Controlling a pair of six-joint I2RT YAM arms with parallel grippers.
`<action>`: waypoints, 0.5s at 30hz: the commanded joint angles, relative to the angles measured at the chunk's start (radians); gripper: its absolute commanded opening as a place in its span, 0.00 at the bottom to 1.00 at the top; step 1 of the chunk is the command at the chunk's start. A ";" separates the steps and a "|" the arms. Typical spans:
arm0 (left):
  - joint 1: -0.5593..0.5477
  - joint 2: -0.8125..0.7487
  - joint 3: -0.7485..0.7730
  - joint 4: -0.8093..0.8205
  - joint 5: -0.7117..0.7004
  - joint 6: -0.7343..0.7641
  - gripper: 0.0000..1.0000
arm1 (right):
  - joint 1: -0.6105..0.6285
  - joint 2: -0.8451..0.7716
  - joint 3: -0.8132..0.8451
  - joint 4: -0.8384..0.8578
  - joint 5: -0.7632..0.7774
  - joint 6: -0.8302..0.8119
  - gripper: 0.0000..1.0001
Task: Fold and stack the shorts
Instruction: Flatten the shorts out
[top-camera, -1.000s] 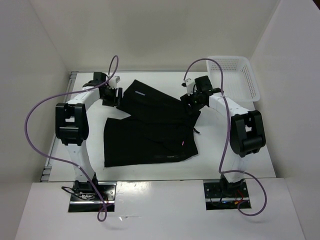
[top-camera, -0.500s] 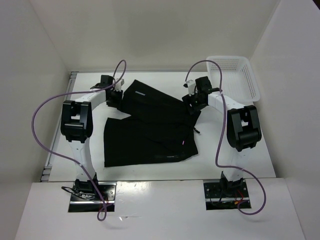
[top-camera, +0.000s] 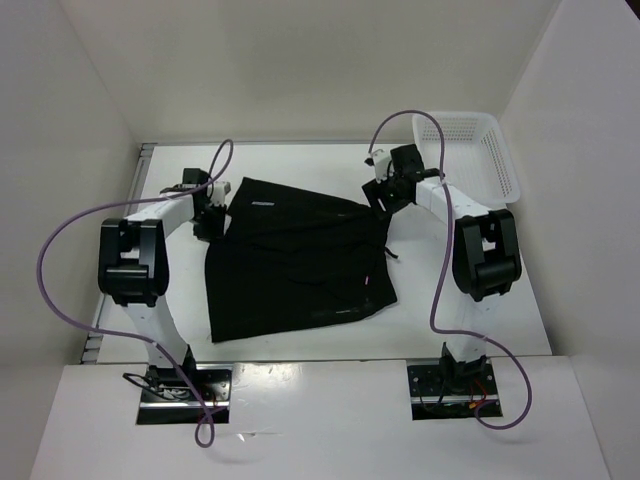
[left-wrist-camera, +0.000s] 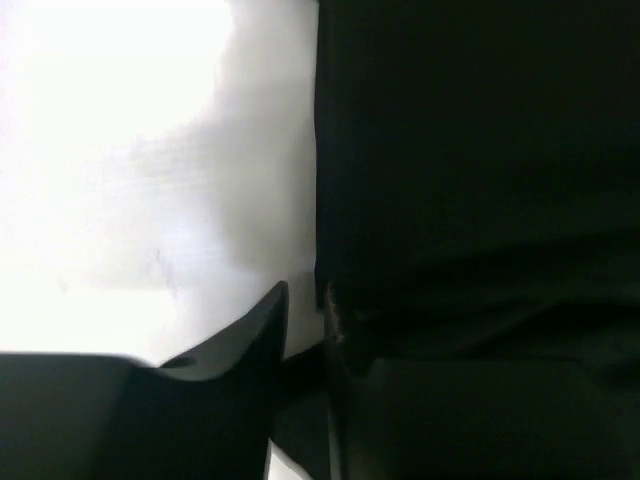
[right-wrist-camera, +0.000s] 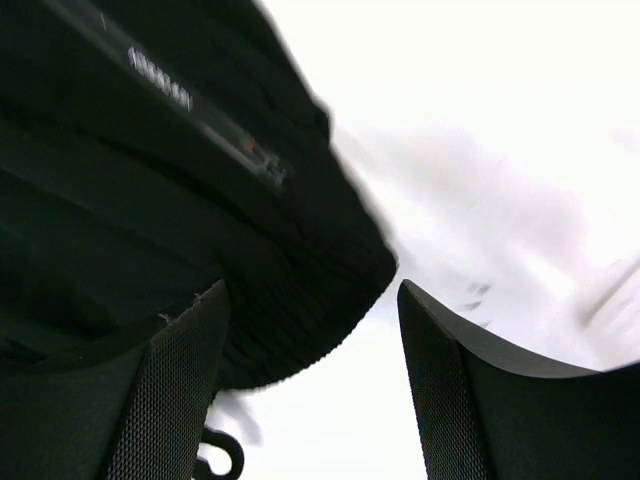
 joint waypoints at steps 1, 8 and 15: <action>0.000 -0.106 -0.013 -0.092 0.009 0.006 0.31 | -0.008 0.023 0.127 0.026 -0.049 -0.002 0.72; -0.009 -0.018 0.240 0.034 0.043 0.006 0.66 | -0.008 0.129 0.262 0.026 -0.061 0.021 0.66; -0.053 0.234 0.507 0.034 0.090 0.006 0.66 | -0.017 0.141 0.250 0.056 -0.001 0.088 0.54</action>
